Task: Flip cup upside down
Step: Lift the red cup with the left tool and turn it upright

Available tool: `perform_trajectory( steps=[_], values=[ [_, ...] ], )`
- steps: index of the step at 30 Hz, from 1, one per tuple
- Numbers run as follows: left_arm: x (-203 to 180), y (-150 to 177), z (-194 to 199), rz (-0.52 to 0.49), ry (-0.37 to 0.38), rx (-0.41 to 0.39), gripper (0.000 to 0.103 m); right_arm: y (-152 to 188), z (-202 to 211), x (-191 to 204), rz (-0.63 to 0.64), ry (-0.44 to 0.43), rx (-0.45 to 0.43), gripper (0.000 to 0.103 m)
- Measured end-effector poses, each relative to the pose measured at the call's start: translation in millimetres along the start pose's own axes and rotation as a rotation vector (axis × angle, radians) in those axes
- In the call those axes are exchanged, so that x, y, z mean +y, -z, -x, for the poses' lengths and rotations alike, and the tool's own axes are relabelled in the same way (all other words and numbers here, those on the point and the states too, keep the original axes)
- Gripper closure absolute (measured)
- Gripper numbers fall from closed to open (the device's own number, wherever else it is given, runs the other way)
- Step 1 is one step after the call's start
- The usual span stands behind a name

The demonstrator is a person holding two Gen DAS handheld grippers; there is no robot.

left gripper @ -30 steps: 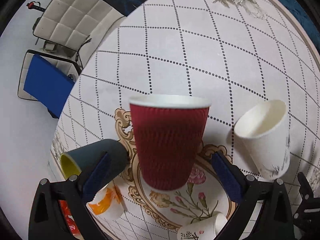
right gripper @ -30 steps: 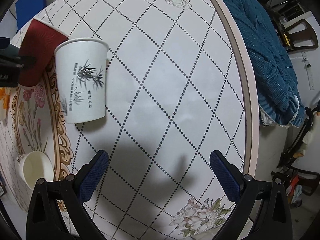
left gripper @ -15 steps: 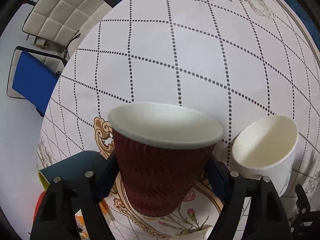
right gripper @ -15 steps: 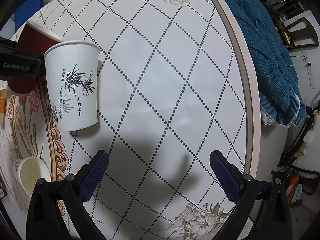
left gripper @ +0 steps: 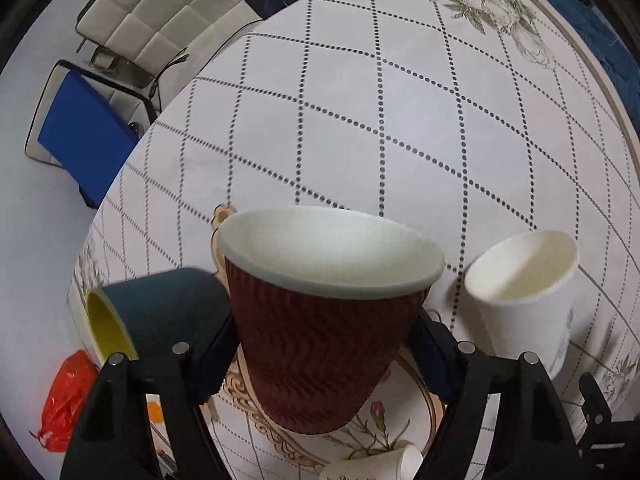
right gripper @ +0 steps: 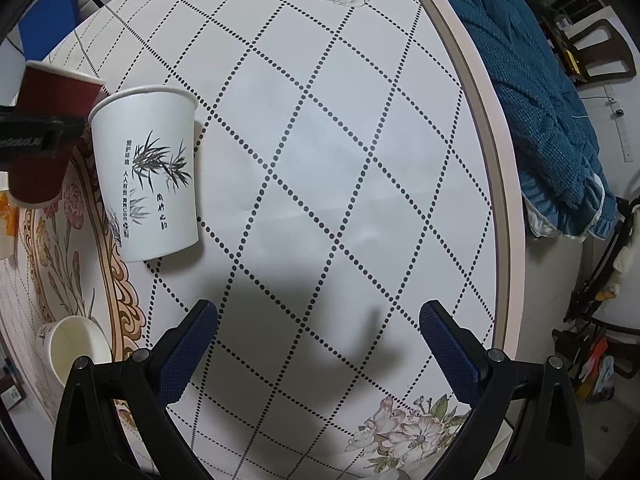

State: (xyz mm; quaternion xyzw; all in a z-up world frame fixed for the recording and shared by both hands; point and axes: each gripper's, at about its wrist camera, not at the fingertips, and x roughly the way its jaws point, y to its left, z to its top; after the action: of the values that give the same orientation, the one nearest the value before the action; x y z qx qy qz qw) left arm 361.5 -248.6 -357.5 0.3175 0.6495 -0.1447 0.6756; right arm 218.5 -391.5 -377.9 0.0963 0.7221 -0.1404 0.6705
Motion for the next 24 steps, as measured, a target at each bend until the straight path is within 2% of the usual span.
perform_trajectory(
  steps=[7,13,19,24],
  values=[
    [4.5,25.7,30.8,0.039,0.037,-0.03,0.027,17.8,13.2,2.1,-0.005,0.003,-0.007,0.001],
    [9.9,60.7,62.3,0.075,0.07,-0.065,0.027,37.4,31.5,7.2,-0.007,0.006,-0.03,0.001],
    [23.3,119.1,92.9,0.134,0.104,-0.093,0.027,66.6,57.4,27.3,-0.002,0.001,-0.065,0.001],
    [42.6,179.9,99.5,0.201,0.138,-0.086,0.027,100.3,75.3,47.7,0.005,-0.019,-0.091,0.001]
  ],
)
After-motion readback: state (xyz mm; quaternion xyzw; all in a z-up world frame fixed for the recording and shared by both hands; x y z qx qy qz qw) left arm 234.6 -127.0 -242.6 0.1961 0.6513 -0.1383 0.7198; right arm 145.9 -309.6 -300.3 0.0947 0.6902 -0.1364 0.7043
